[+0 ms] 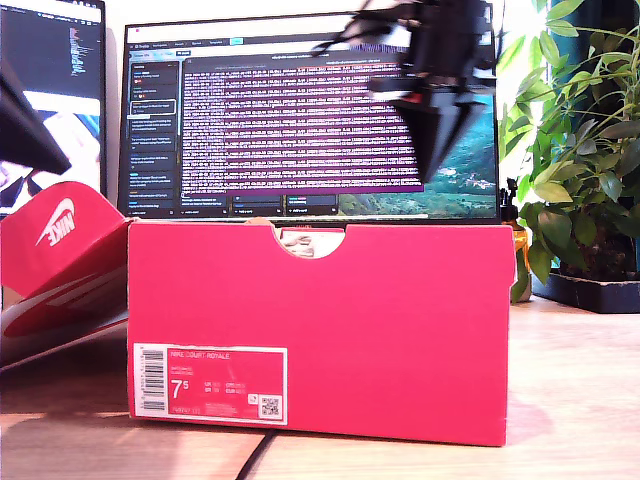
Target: Pack the white shoes by picking the first shoe and placing it inside the red shoebox, left side, then picking and rotating the second shoe and placing it in the shoebox
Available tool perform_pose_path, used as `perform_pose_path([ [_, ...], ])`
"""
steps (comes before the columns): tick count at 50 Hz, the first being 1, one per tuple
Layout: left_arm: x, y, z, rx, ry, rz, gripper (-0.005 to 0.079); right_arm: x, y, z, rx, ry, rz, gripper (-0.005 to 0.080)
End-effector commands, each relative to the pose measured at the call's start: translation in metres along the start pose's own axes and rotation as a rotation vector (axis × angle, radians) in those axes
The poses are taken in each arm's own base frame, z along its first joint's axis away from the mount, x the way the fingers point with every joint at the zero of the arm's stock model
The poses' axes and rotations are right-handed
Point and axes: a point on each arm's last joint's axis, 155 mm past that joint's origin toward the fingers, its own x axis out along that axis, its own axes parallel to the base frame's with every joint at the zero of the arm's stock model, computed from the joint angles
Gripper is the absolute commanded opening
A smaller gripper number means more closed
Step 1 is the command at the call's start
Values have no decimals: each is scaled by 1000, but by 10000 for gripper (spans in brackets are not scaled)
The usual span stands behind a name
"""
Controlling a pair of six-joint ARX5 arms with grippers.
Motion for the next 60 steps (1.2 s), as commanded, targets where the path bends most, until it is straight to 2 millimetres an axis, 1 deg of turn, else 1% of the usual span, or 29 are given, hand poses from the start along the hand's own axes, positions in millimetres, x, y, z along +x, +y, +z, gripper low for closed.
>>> perform_pose_path([
  [1,2,12,-8,-77,19,35,-19,-21,-9,3,26,-51,-12,-13],
  [4,4,20,-9,-111,8,41,-19,-24,-15,1,42,-62,-22,-13],
  [9,4,31,-4,-187,-53,33,-19,-29,-26,-4,69,-80,-39,-13],
  [13,4,45,-1,-227,-96,53,-19,-32,-33,-9,90,-87,-50,-13],
  [15,4,54,-2,-283,-109,69,-19,-32,-37,-11,106,-98,-54,-13],
  [23,7,71,-5,-384,-148,76,-19,-29,-46,-21,157,-141,-60,-13],
  [30,12,84,-8,-434,-161,94,-19,-24,-52,-37,204,-182,-84,-13],
  [35,16,87,-6,-454,-176,87,-19,-19,-57,-53,237,-201,-100,-13],
  [39,20,87,-6,-465,-180,77,-19,-16,-55,-66,267,-219,-72,-13],
  [44,26,83,-11,-487,-160,61,-18,-12,-56,-82,323,-249,-40,-13],
  [52,30,82,-13,-505,-149,51,-13,-7,-74,-107,409,-300,-92,-13],
  [56,29,86,-11,-508,-162,62,-13,-6,-81,-118,431,-328,-122,-13],
  [60,28,93,-14,-513,-168,89,-13,-5,-85,-129,447,-351,-147,-13],
])
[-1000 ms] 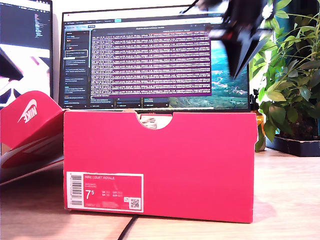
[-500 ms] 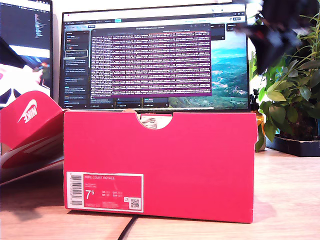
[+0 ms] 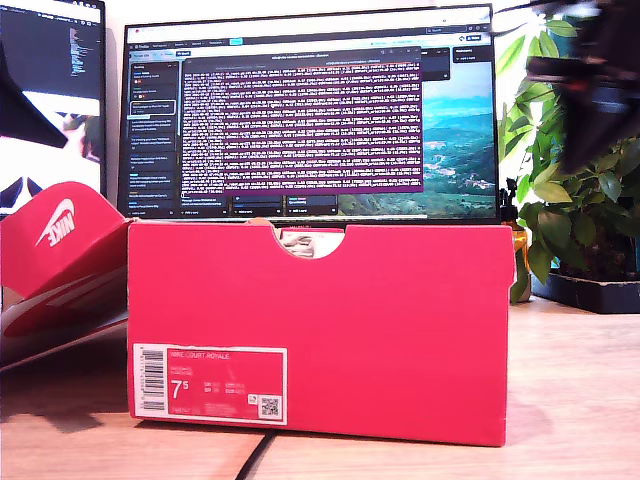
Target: Pack the white shoes by picking the first shoe and placing it inside the red shoebox, left side, then picking and rotating the second shoe and placing it in the shoebox
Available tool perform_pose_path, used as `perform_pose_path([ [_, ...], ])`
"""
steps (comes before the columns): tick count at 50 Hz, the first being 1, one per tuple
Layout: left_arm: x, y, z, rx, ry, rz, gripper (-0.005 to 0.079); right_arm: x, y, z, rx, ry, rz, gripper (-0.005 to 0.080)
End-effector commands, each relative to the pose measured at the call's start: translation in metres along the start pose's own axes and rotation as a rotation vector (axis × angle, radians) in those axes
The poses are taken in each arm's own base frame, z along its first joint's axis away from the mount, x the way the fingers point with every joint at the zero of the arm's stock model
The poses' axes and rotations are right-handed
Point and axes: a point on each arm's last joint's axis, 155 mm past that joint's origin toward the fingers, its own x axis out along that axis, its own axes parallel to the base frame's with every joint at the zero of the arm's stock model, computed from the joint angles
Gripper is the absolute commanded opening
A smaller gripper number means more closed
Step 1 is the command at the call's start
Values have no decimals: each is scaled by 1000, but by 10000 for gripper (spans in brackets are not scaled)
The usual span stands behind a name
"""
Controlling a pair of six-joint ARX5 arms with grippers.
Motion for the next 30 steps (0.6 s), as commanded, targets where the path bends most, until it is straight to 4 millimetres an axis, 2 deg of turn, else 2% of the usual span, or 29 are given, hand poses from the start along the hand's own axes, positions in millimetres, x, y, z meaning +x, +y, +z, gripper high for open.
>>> perform_pose_path([
  [1,-1,9,-1,-20,-12,28,-13,-2,-2,-6,5,-25,-6,-13],
  [9,-6,34,-11,-75,0,106,-13,-5,-10,-16,22,-86,-33,-13],
  [12,-9,40,-14,-100,-2,117,-13,-6,-7,-16,21,-113,-20,-13],
  [17,-12,45,-17,-142,-10,114,-13,-5,-1,-17,21,-142,11,-13],
  [30,-13,53,-25,-262,-39,155,-13,1,-2,-27,60,-167,-2,-13],
])
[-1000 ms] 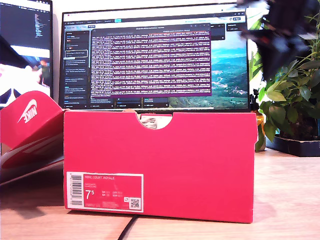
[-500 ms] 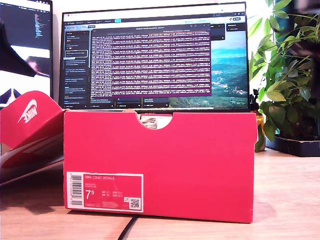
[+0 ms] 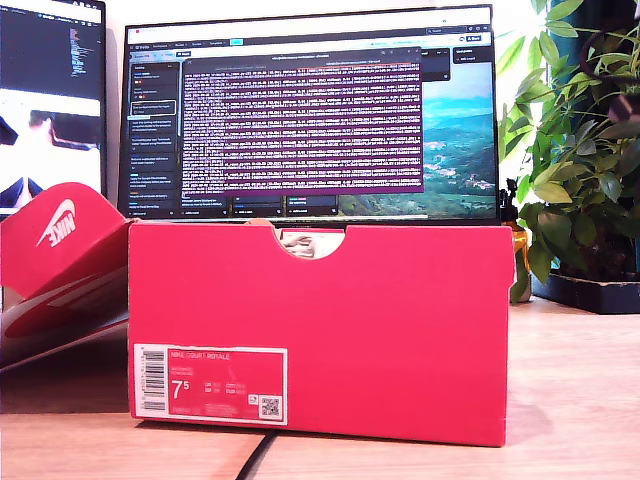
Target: Pack the white shoes by picking the first shoe and placing it inside the red shoebox, left side, then picking and rotating the second shoe and placing it in the shoebox
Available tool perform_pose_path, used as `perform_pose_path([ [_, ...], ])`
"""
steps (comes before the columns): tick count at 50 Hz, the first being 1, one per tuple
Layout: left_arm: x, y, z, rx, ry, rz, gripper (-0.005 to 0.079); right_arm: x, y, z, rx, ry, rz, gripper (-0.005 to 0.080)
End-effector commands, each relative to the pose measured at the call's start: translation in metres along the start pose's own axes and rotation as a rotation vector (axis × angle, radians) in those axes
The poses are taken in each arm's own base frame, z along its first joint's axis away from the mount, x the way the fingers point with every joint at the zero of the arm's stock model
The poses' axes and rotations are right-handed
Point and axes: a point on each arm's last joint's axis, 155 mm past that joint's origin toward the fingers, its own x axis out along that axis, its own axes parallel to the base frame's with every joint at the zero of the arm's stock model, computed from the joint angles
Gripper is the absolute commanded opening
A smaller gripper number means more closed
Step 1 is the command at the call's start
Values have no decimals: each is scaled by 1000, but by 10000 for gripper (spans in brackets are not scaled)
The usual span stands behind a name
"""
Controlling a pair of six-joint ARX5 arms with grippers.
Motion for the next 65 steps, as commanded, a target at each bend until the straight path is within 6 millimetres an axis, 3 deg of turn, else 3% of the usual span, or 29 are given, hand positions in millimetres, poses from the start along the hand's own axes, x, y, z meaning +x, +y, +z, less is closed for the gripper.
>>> perform_pose_path([
  [1,0,2,-14,-46,4,21,-13,0,0,-9,15,-3,-2,-13],
  [20,-18,3,-36,-85,-44,95,-14,2,2,-19,16,-56,-3,-13],
  [29,-28,6,-44,-97,-86,142,-14,-11,3,-19,21,-130,-12,-13],
  [36,-32,5,-46,-89,-107,148,-14,-25,-9,-13,8,-207,-79,-13],
  [47,-35,2,-61,-96,-119,151,-14,-42,10,-10,16,-272,-1,-13],
  [65,-44,-4,-75,-99,-143,150,-14,-54,21,-35,14,-306,23,-13],
])
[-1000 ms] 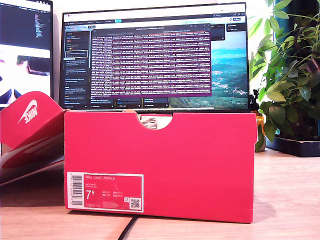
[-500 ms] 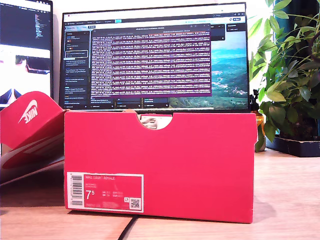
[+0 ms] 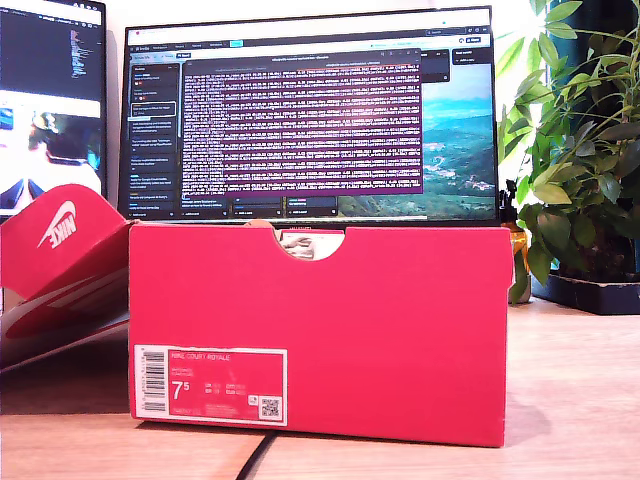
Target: Pack the white shoes by picking the first shoe and placing it inside the red shoebox, left side, then picking and rotating the second shoe and placing it in the shoebox
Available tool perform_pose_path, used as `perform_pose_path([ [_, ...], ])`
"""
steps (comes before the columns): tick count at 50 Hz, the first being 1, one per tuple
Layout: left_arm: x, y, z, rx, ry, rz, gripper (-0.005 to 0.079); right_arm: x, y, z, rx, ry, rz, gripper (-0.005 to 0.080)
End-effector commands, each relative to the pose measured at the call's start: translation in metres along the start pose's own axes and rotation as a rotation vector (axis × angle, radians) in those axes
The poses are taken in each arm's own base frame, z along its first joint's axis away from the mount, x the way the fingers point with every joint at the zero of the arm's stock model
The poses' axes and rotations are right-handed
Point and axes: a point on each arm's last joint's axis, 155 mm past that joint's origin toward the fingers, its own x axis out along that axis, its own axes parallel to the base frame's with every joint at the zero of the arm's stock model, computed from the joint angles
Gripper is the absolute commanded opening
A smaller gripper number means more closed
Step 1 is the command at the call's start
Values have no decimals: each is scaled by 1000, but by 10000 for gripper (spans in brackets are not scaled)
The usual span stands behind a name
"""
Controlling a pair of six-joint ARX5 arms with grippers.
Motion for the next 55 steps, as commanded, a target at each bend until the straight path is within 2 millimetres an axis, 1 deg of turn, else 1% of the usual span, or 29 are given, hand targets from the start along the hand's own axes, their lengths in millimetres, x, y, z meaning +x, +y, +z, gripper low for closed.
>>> perform_pose_path([
  [1,-1,-1,-6,-5,4,-5,-14,-2,4,-9,10,0,13,-13],
  [4,-2,-2,-8,-3,-3,-5,-14,-4,5,-12,10,-8,13,-13],
  [11,-4,-2,-21,-5,0,-5,-14,-9,7,-25,11,10,18,-13],
  [13,-5,-2,-25,-7,9,-3,-14,-10,8,-26,8,11,20,-13],
  [15,-6,-2,-25,-7,6,2,-14,-11,8,-26,2,4,22,-13],
  [18,-8,1,-23,-4,-4,19,-14,-13,9,-27,1,1,25,-13],
  [21,-10,6,-22,-4,-11,49,-14,-15,10,-33,2,12,25,-13],
  [23,-10,12,-29,-31,13,82,-14,-16,10,-39,3,31,25,-13],
  [27,-11,13,-36,-44,42,87,-14,-19,12,-47,3,42,29,-13],
  [30,-11,13,-34,-43,34,88,-14,-21,12,-50,3,42,29,-13],
  [31,-11,13,-34,-49,35,89,-14,-21,12,-54,4,56,30,-13],
  [39,-11,15,-36,-96,38,102,-14,-27,12,-66,-4,97,25,-13],
  [44,-11,15,-36,-145,36,101,-14,-32,13,-79,4,142,28,-13],
  [50,-11,13,-36,-180,36,90,-14,-35,13,-78,28,136,21,-13],
  [55,-11,13,-36,-178,36,90,-14,-37,4,-76,48,125,-25,-13],
])
